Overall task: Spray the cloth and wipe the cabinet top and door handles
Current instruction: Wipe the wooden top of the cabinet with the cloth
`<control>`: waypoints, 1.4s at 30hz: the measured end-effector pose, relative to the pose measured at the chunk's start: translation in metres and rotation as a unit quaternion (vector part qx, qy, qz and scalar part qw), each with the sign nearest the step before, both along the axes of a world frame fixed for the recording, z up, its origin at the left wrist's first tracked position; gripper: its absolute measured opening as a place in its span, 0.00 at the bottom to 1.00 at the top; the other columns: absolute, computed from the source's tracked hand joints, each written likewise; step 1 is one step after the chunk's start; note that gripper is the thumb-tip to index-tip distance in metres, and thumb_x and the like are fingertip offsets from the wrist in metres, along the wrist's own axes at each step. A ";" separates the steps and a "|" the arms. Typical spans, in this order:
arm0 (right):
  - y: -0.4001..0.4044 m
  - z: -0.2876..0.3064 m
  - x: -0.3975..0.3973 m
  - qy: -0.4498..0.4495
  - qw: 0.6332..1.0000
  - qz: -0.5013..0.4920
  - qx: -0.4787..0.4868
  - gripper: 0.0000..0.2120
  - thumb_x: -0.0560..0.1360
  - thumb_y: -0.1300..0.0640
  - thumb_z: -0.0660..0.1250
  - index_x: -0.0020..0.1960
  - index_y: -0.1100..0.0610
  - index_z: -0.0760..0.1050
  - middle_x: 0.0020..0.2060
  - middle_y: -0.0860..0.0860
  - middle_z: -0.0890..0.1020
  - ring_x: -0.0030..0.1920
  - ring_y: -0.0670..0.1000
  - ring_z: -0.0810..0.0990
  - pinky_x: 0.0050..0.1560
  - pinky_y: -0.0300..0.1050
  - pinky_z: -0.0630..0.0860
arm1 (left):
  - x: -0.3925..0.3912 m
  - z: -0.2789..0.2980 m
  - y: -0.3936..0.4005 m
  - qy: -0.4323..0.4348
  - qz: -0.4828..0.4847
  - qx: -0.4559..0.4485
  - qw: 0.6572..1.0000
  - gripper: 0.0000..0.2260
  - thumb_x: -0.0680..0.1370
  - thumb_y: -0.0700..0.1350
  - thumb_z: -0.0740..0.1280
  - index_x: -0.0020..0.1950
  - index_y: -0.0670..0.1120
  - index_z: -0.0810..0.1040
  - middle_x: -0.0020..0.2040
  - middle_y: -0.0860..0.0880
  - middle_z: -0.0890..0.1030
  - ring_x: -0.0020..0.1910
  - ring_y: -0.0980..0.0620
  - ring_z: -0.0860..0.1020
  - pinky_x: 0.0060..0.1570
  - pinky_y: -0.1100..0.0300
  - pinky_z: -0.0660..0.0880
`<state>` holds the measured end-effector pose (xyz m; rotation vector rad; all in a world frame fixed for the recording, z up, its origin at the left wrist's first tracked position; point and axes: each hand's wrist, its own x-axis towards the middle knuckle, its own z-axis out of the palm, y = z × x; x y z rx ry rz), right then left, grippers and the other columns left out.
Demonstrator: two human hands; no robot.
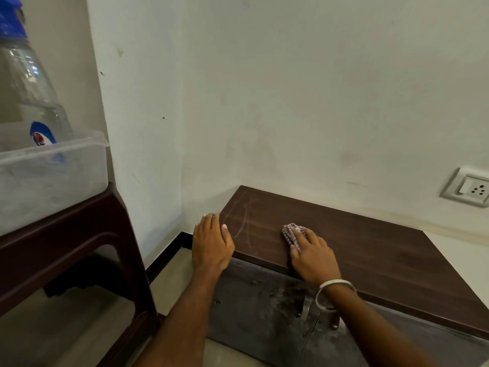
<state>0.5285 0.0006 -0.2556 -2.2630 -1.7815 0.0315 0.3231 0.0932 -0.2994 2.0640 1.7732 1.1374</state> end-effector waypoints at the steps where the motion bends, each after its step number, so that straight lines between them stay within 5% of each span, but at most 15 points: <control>1: 0.000 0.000 0.004 -0.004 1.000 -0.012 -0.007 0.25 0.80 0.46 0.52 0.76 0.47 0.54 0.76 0.51 0.59 0.74 0.56 0.61 0.72 0.52 0.61 | -0.003 0.000 0.000 -0.032 -0.010 -0.009 0.999 0.19 0.81 0.48 0.53 0.70 0.43 0.68 0.68 0.45 0.73 0.66 0.46 0.72 0.69 0.53 0.67; 9: 0.010 -0.004 -0.049 -0.008 1.000 0.023 0.005 0.26 0.80 0.46 0.53 0.76 0.46 0.54 0.76 0.51 0.58 0.74 0.56 0.59 0.74 0.53 0.59 | -0.010 0.009 0.006 -0.244 -0.022 -0.074 0.967 0.16 0.83 0.44 0.53 0.63 0.40 0.75 0.61 0.42 0.78 0.60 0.46 0.75 0.54 0.61 0.69; 13: 0.019 -0.007 -0.107 0.001 0.995 0.098 0.026 0.26 0.79 0.47 0.54 0.76 0.47 0.54 0.76 0.50 0.57 0.75 0.55 0.57 0.75 0.53 0.56 | -0.010 0.018 0.009 -0.316 0.011 -0.129 0.940 0.18 0.82 0.45 0.52 0.65 0.43 0.77 0.63 0.43 0.78 0.62 0.44 0.76 0.59 0.56 0.71; 20: 0.024 -0.006 -0.111 -0.023 0.983 0.184 0.009 0.26 0.80 0.46 0.52 0.77 0.46 0.52 0.77 0.49 0.56 0.75 0.53 0.56 0.74 0.51 0.57 | -0.017 0.022 0.013 -0.406 -0.002 -0.209 0.890 0.18 0.79 0.45 0.54 0.60 0.47 0.80 0.61 0.45 0.80 0.58 0.45 0.78 0.62 0.50 0.75; 30: 0.005 0.000 -0.056 -0.013 0.990 0.141 -0.016 0.26 0.81 0.45 0.52 0.77 0.46 0.52 0.77 0.48 0.56 0.75 0.53 0.57 0.74 0.50 0.58 | -0.016 0.004 0.027 -0.490 -0.023 -0.281 0.825 0.17 0.76 0.52 0.59 0.56 0.48 0.83 0.53 0.47 0.84 0.52 0.45 0.82 0.58 0.49 0.78; 36: 0.025 0.002 -0.086 -0.002 0.981 0.192 -0.023 0.26 0.80 0.46 0.54 0.77 0.45 0.51 0.77 0.47 0.55 0.76 0.52 0.55 0.75 0.52 0.55 | -0.017 0.006 0.021 -0.544 -0.049 -0.277 0.790 0.22 0.78 0.55 0.50 0.54 0.48 0.82 0.52 0.40 0.84 0.50 0.40 0.82 0.54 0.44 0.80; 39: 0.042 0.003 -0.112 -0.008 0.969 0.248 -0.012 0.26 0.80 0.46 0.54 0.76 0.44 0.52 0.77 0.48 0.56 0.75 0.53 0.56 0.74 0.51 0.55 | -0.019 0.009 0.019 -0.580 -0.033 -0.278 0.765 0.24 0.81 0.56 0.48 0.52 0.46 0.81 0.52 0.38 0.82 0.50 0.40 0.81 0.54 0.46 0.79; 42: 0.053 0.003 -0.124 -0.005 0.961 0.277 -0.012 0.26 0.80 0.46 0.53 0.76 0.44 0.53 0.77 0.48 0.56 0.75 0.53 0.55 0.74 0.51 0.54 | -0.025 0.009 0.018 -0.624 -0.019 -0.299 0.721 0.24 0.82 0.57 0.50 0.48 0.41 0.78 0.45 0.39 0.80 0.45 0.43 0.79 0.44 0.52 0.77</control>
